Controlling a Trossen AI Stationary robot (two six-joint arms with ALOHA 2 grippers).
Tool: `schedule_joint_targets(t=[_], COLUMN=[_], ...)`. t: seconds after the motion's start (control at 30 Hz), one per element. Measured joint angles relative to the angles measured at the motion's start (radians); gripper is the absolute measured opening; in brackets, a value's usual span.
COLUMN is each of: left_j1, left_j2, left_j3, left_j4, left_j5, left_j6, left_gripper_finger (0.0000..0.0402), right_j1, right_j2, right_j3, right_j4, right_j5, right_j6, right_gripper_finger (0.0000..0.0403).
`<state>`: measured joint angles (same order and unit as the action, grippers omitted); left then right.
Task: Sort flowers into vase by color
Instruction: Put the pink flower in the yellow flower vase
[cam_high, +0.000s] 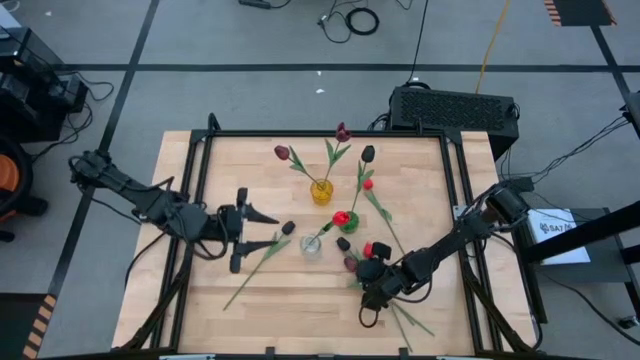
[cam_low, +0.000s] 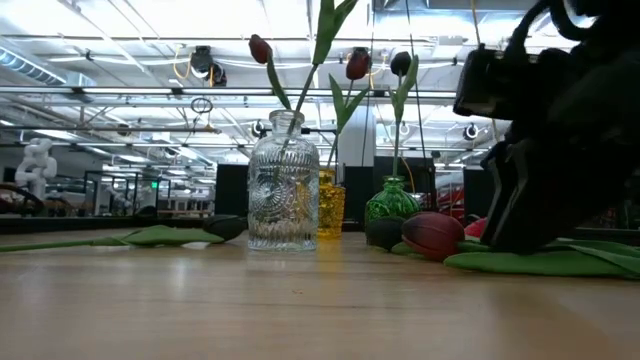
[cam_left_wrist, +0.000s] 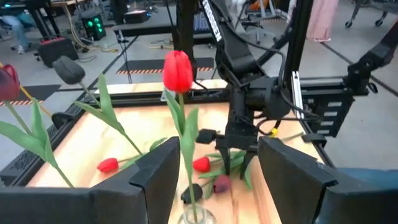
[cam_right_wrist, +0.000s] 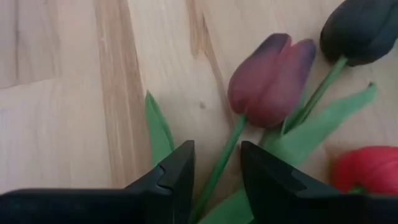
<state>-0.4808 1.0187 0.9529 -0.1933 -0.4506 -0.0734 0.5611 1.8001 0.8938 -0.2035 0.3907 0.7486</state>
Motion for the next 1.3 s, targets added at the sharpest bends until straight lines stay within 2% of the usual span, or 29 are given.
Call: schedule_joint_targets(t=[0.3, 0.4, 0.57, 0.7, 0.83, 1.0, 1.3], left_j1=[-0.046, -0.045, -0.045, -0.045, -0.045, -0.044, -0.043], left_j2=[0.000, 0.000, 0.000, 0.000, 0.000, 0.001, 0.001], left_j3=[-0.028, -0.028, -0.028, -0.028, -0.028, -0.028, -0.028], left_j4=[-0.001, -0.002, -0.003, -0.003, -0.002, -0.003, -0.007], left_j5=[-0.030, -0.030, -0.030, -0.030, -0.030, -0.030, -0.030], left_j6=[0.000, 0.000, 0.000, 0.002, 0.008, 0.010, 0.010], left_gripper_finger=[0.0223, 0.0223, 0.0223, 0.0223, 0.0223, 0.0223, 0.0223], right_j1=[-0.013, -0.023, -0.028, -0.028, -0.027, -0.019, 0.041], right_j2=[0.036, 0.036, 0.036, 0.024, -0.048, -0.197, -0.461], right_j3=[0.084, 0.083, 0.080, 0.079, 0.079, 0.079, 0.079], right_j4=[-0.111, -0.124, -0.128, -0.118, -0.121, -0.144, -0.169], right_j5=[0.016, 0.019, 0.028, 0.037, 0.101, 0.184, 0.293], right_j6=[0.002, 0.013, 0.007, 0.006, 0.004, 0.018, -0.060], right_gripper_finger=[0.0114, 0.0084, 0.0012, 0.0014, 0.0006, 0.0004, 0.0003])
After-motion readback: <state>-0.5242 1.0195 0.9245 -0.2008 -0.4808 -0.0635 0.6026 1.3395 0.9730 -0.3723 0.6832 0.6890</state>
